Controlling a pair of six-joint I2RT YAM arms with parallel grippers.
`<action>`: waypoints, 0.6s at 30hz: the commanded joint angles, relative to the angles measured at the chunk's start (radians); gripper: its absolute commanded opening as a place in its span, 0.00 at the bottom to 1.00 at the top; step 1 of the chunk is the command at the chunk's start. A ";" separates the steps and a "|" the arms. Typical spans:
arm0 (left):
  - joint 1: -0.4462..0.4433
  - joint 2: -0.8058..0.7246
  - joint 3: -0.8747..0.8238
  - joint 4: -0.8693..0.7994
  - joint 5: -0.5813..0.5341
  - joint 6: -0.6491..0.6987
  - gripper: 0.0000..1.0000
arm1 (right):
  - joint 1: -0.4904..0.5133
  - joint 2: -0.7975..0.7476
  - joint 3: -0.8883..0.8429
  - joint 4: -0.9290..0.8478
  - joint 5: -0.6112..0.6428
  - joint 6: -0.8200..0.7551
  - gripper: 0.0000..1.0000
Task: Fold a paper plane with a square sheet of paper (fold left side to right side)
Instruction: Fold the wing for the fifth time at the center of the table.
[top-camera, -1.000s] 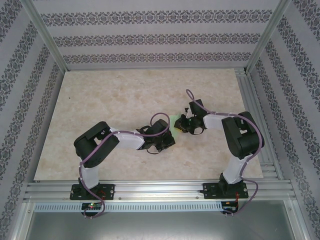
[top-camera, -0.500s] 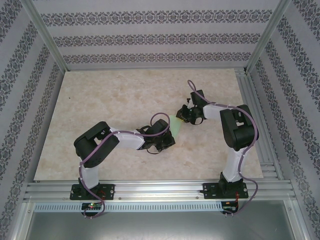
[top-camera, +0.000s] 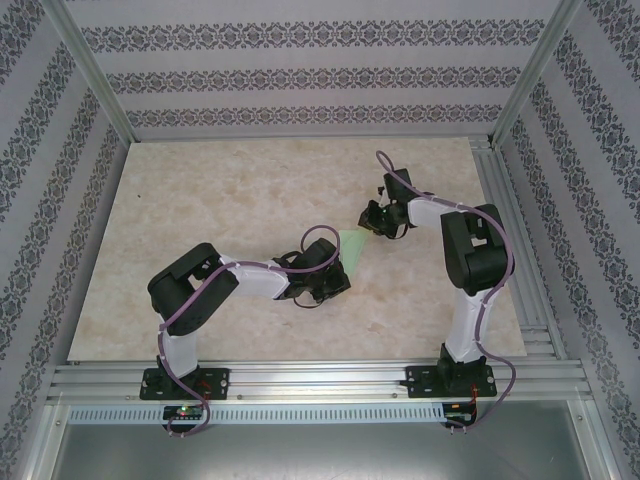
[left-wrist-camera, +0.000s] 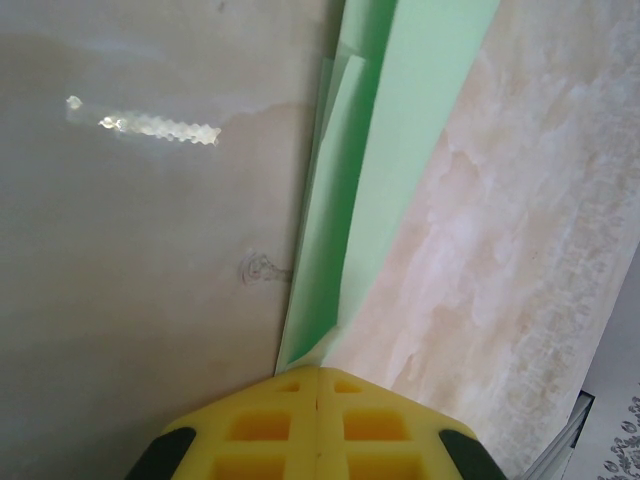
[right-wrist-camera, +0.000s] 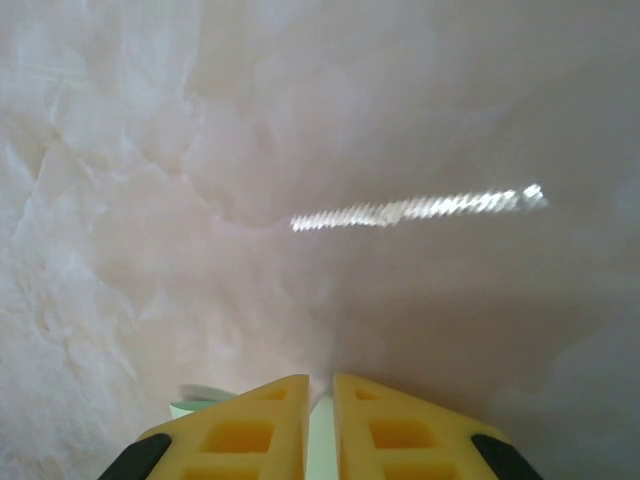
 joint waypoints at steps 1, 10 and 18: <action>-0.027 0.059 -0.032 -0.151 -0.003 0.001 0.00 | -0.023 -0.029 0.043 -0.069 0.080 -0.065 0.15; -0.028 0.056 -0.025 -0.151 -0.007 0.003 0.00 | 0.009 -0.275 -0.160 -0.002 -0.061 -0.035 0.16; -0.030 0.051 -0.030 -0.156 -0.013 0.003 0.00 | 0.132 -0.386 -0.446 0.257 -0.186 0.201 0.14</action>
